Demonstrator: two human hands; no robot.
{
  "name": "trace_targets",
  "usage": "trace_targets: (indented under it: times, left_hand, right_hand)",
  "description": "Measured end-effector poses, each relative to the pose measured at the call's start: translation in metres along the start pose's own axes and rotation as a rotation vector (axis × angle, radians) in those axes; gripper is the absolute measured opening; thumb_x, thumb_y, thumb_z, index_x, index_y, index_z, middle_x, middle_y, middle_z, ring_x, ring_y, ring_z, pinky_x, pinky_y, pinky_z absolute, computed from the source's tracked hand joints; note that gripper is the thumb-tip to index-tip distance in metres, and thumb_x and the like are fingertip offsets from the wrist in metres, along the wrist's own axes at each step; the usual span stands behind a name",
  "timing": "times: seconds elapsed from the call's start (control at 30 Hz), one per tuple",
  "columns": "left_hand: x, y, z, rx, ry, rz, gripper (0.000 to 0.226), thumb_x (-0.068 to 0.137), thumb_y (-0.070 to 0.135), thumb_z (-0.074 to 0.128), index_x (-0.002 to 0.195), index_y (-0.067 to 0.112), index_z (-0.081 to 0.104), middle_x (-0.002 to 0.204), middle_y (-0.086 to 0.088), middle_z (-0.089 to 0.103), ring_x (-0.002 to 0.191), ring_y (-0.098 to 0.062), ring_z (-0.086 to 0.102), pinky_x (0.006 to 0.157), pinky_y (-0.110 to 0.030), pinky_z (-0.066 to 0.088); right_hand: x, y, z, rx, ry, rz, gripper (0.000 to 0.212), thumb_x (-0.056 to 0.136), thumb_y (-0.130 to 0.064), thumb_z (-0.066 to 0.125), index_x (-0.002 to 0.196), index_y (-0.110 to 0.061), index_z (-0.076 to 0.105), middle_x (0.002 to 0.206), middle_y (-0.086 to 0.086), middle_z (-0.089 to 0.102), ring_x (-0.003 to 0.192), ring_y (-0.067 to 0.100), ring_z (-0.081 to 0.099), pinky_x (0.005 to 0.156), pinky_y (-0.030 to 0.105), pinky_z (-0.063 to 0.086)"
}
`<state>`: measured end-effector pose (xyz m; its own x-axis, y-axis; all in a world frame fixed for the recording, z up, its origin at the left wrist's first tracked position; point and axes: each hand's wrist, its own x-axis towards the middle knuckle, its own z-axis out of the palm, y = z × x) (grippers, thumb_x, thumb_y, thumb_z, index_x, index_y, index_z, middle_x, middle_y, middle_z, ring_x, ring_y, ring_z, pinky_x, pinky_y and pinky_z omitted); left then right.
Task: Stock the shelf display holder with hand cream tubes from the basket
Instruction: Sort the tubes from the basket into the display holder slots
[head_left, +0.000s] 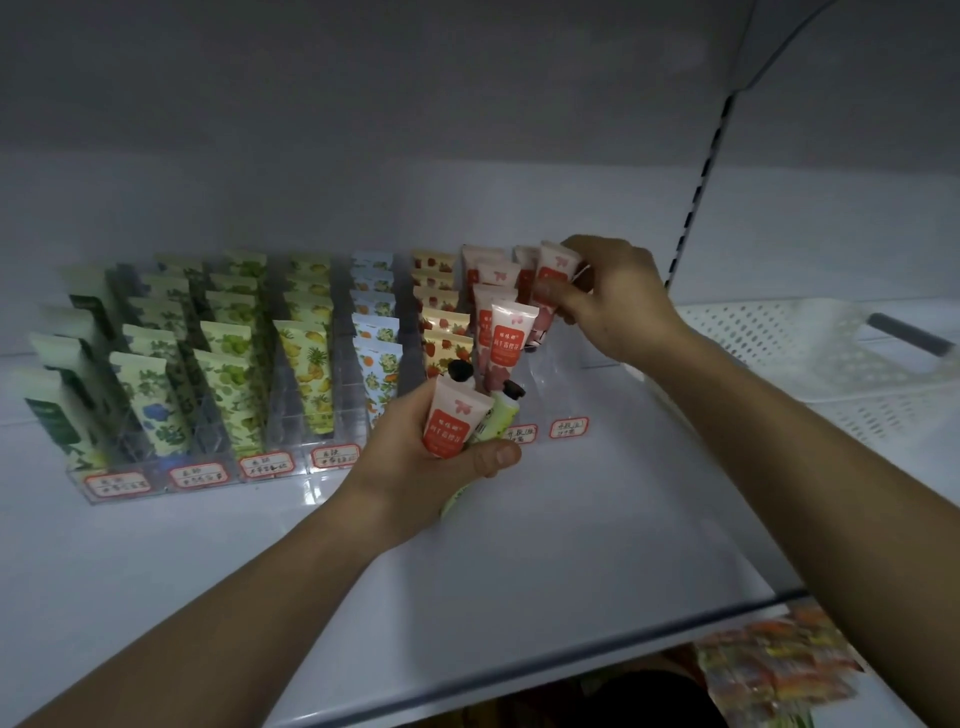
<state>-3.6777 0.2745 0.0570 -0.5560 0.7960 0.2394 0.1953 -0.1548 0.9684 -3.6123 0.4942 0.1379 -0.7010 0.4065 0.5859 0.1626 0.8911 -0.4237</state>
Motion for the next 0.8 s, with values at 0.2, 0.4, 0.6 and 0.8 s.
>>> trace_targets:
  times: [0.2, 0.4, 0.6, 0.8]
  left_hand:
    - [0.000, 0.001, 0.003, -0.050, -0.008, -0.002, 0.042, 0.059, 0.023, 0.082, 0.097, 0.021, 0.065, 0.076, 0.016, 0.071, 0.074, -0.003, 0.069, 0.065, -0.022, 0.054]
    - [-0.001, 0.001, 0.003, -0.048, 0.001, 0.010, 0.045, 0.057, 0.026, 0.081, 0.098, 0.026, 0.064, 0.078, 0.017, 0.072, 0.074, -0.002, 0.068, 0.065, -0.022, 0.054]
    - [-0.004, 0.002, 0.001, 0.052, 0.028, 0.032, 0.042, 0.064, 0.035, 0.078, 0.101, 0.021, 0.064, 0.079, 0.006, 0.071, 0.066, -0.013, 0.066, 0.064, -0.028, 0.056]
    - [-0.003, -0.001, -0.001, 0.087, 0.034, 0.040, 0.022, 0.084, 0.019, 0.077, 0.102, 0.019, 0.064, 0.081, 0.001, 0.071, 0.066, -0.015, 0.065, 0.064, -0.030, 0.055]
  right_hand:
    - [-0.005, -0.002, 0.005, -0.054, -0.028, -0.040, 0.029, 0.092, -0.025, 0.071, 0.117, -0.009, 0.069, 0.107, 0.006, 0.074, 0.088, 0.018, 0.065, 0.080, 0.028, 0.051]
    - [-0.004, 0.002, 0.016, -0.019, -0.029, 0.050, 0.030, 0.091, -0.024, 0.072, 0.118, -0.010, 0.070, 0.113, 0.007, 0.074, 0.098, 0.023, 0.069, 0.084, 0.025, 0.050]
    - [-0.030, 0.004, 0.042, 0.116, 0.215, 0.231, 0.022, 0.085, -0.031, 0.078, 0.097, -0.016, 0.066, 0.075, -0.012, 0.064, 0.065, -0.002, 0.058, 0.059, 0.016, 0.046]
    - [-0.057, -0.032, 0.024, 0.338, 0.544, -0.078, 0.007, 0.093, -0.018, 0.063, 0.093, -0.015, 0.058, 0.072, -0.004, 0.056, 0.064, 0.008, 0.053, 0.058, 0.021, 0.043]
